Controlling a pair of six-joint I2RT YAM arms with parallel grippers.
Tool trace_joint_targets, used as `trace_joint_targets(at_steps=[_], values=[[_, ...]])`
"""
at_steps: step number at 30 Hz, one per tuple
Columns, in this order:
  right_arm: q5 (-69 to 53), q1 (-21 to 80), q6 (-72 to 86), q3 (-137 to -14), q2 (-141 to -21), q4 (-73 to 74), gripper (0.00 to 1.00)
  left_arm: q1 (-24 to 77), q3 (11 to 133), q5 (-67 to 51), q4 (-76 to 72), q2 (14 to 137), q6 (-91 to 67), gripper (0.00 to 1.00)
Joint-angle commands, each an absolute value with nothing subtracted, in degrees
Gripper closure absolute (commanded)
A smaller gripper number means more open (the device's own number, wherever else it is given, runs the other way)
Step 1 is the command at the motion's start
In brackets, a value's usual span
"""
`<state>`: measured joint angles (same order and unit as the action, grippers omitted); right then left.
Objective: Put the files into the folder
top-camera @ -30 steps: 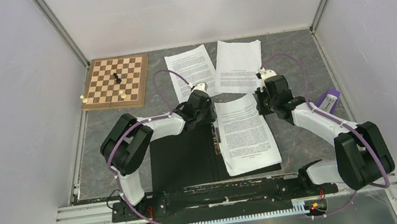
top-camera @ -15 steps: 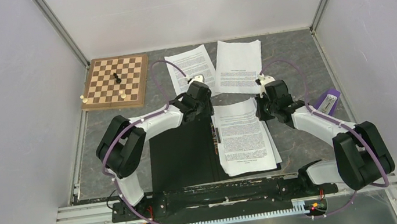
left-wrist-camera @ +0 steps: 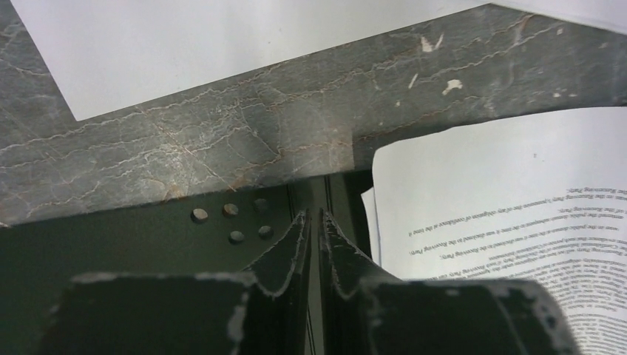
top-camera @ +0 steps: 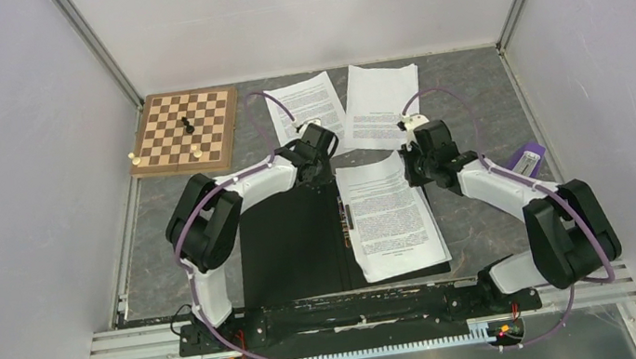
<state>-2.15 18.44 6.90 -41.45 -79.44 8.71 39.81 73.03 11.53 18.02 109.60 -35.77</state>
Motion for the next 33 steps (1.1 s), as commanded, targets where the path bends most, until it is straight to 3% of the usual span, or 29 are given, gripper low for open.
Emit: trace_joint_targets(at_steps=[1, 10, 14, 16, 19, 24, 33], values=[[2.2, 20.2, 4.2, -45.0, -81.3, 9.2, 1.0, 39.3, 76.7, 11.0, 20.5, 112.1, -36.7, 0.89], [7.3, 21.4, 3.6, -45.0, -81.4, 11.3, 0.98, 39.3, 82.4, 8.4, 21.8, 116.9, -34.9, 0.95], [9.2, 21.4, 5.7, -45.5, -81.4, 13.3, 0.43, 39.3, 85.1, 7.6, 23.2, 118.5, -34.4, 0.97], [10.9, 21.3, 6.8, -45.2, -80.1, 14.5, 0.27, 39.3, 84.8, 7.6, 23.0, 118.5, -34.5, 0.97], [11.2, 21.3, 9.4, -43.8, -77.4, 16.5, 0.13, 39.3, 84.7, 7.3, 22.9, 118.6, -34.8, 0.98], [5.7, 21.3, 14.9, -36.8, -70.8, 17.6, 0.04, 39.3, 84.7, 7.2, 22.6, 118.7, -35.0, 0.98], [2.3, 22.5, 24.9, -23.2, -58.2, 16.3, 0.02, 39.3, 85.9, 5.9, 22.2, 120.0, -34.8, 0.98]])
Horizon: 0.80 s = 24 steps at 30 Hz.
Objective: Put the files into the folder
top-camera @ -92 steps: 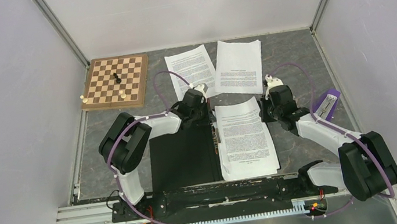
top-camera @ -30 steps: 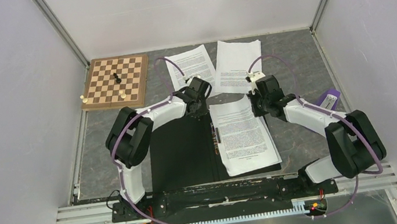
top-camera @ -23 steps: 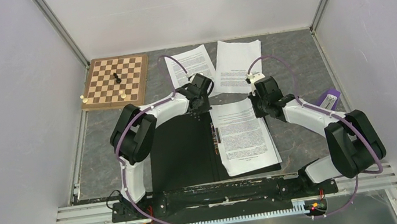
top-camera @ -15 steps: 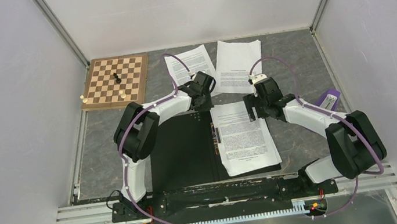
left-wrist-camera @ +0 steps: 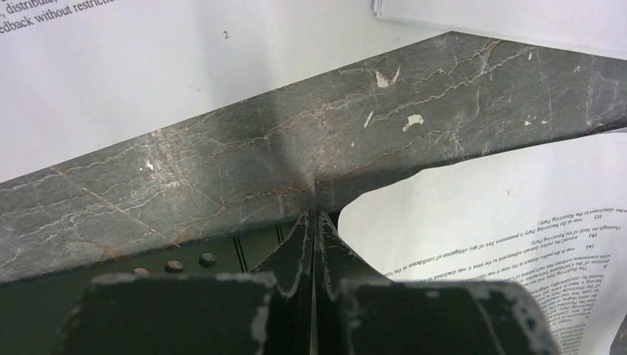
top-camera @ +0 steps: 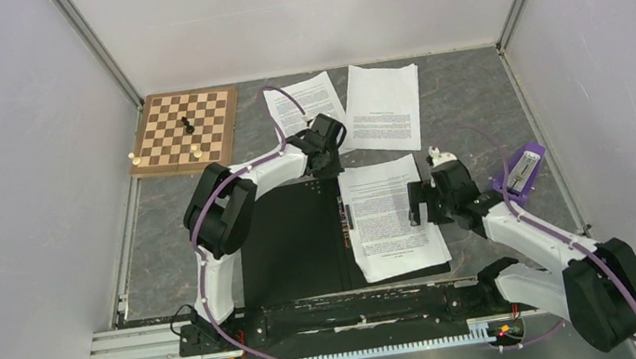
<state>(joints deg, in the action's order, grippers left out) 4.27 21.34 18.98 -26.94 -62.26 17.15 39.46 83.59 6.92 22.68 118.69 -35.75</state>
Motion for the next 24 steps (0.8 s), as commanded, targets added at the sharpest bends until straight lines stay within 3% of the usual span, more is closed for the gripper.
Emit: trace_joint_targets(at_steps=[1, 17, 24], values=[[2.5, 22.8, 25.6, -22.5, -57.2, 16.3, 0.02, 39.3, 86.1, 5.7, 22.1, 120.1, -34.8, 0.98], [2.5, 30.0, 29.9, -23.8, -50.9, 25.2, 0.02, 39.3, 87.1, 4.7, 21.4, 121.3, -35.3, 0.98], [12.5, 29.7, 25.9, -31.1, -55.4, 25.4, 0.02, 39.2, 87.4, 6.4, 22.8, 120.3, -35.1, 0.91]])
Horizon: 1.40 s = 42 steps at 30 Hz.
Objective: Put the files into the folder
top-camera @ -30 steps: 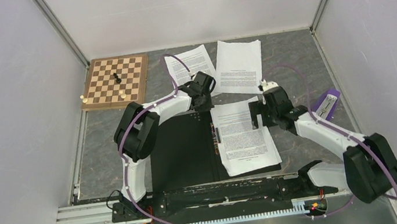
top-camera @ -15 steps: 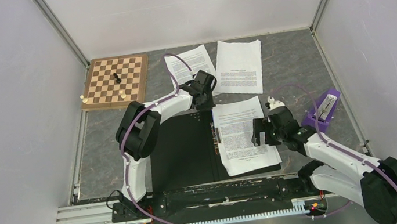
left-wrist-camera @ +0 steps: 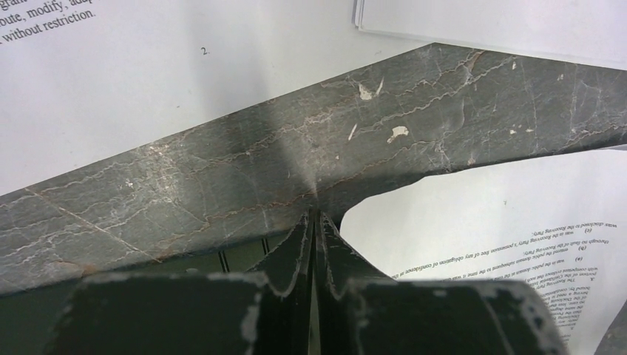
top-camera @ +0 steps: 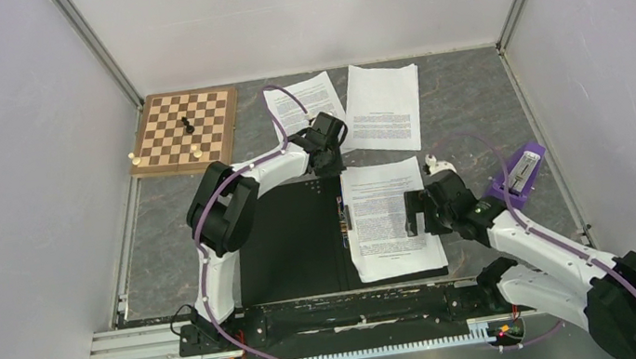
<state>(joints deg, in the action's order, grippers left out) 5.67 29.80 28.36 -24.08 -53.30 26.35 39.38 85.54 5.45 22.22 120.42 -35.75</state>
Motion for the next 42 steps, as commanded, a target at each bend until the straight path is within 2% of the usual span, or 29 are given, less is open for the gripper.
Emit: trace_joint_targets(at_steps=[1, 9, 14, 22, 28, 34, 42], values=[[13.0, 29.3, 24.9, -32.4, -56.4, 24.3, 0.02, 39.2, 87.4, 7.1, 23.5, 119.8, -34.9, 0.89], [12.6, 22.5, 20.7, -41.8, -69.5, 16.0, 0.02, 38.7, 84.3, 11.5, 25.5, 115.1, -34.0, 0.83], [6.4, 13.7, 20.4, -48.4, -79.1, 7.8, 0.02, 34.9, 86.3, 6.3, 21.3, 114.4, -33.6, 0.63], [1.8, 8.1, 22.8, -59.2, -95.2, -1.6, 0.02, 31.5, 100.3, -6.0, 16.3, 125.2, -30.6, 0.51], [1.4, 5.8, 22.9, -65.6, -104.0, -2.5, 0.02, 30.8, 112.7, -11.5, 15.9, 134.8, -30.9, 0.42], [-1.7, 4.8, 23.1, -70.4, -110.7, -4.0, 0.02, 30.7, 125.0, -12.0, 17.9, 143.3, -30.9, 0.36], [-1.5, 3.2, 24.2, -78.8, -118.3, -4.2, 0.02, 29.5, 128.6, -9.3, 8.9, 147.0, -32.6, 0.32]])
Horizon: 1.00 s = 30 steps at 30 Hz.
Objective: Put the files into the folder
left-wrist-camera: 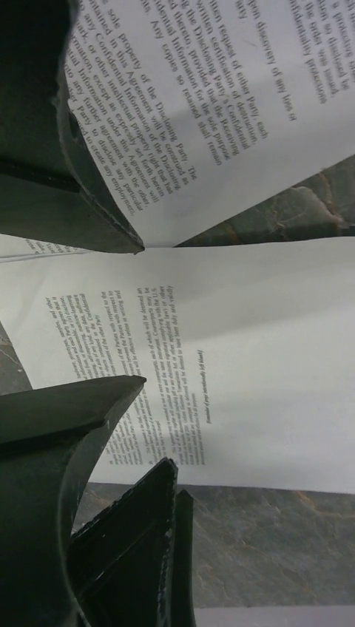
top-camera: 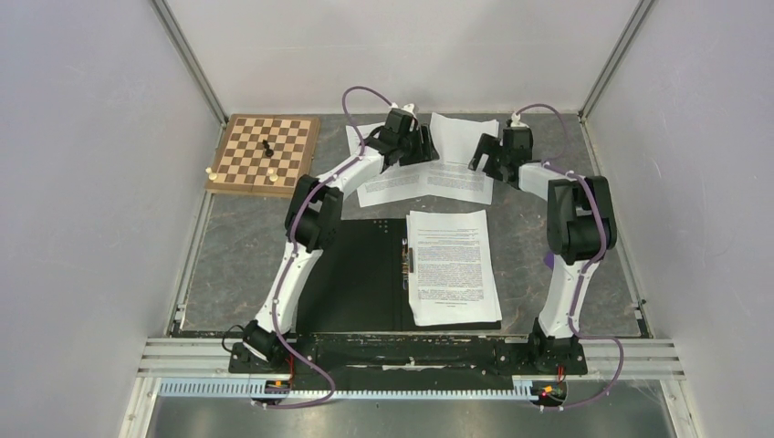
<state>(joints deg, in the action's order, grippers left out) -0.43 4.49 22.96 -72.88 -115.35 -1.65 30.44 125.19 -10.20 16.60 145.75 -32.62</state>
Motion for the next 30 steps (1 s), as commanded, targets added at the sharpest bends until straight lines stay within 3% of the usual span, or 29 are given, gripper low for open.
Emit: trace_joint_targets(at_steps=[1, 14, 22, 30], values=[[-2.4, 2.9, 24.6, -80.2, -119.7, -4.4, 0.02, 29.3, 129.2, -8.9, 7.4, 147.7, -33.3, 0.32], [-5.3, -1.4, 29.9, -95.7, -132.9, -7.7, 0.02, 28.6, 137.7, -1.6, -12.6, 158.8, -41.5, 0.22], [-9.2, -2.4, 31.7, -105.4, -141.7, -6.3, 0.02, 28.6, 141.7, -0.5, -20.0, 164.6, -50.5, 0.22], [-18.3, -2.7, 36.5, -105.6, -145.6, -10.6, 0.18, 28.6, 141.7, -1.9, -19.8, 165.4, -51.2, 0.24]])
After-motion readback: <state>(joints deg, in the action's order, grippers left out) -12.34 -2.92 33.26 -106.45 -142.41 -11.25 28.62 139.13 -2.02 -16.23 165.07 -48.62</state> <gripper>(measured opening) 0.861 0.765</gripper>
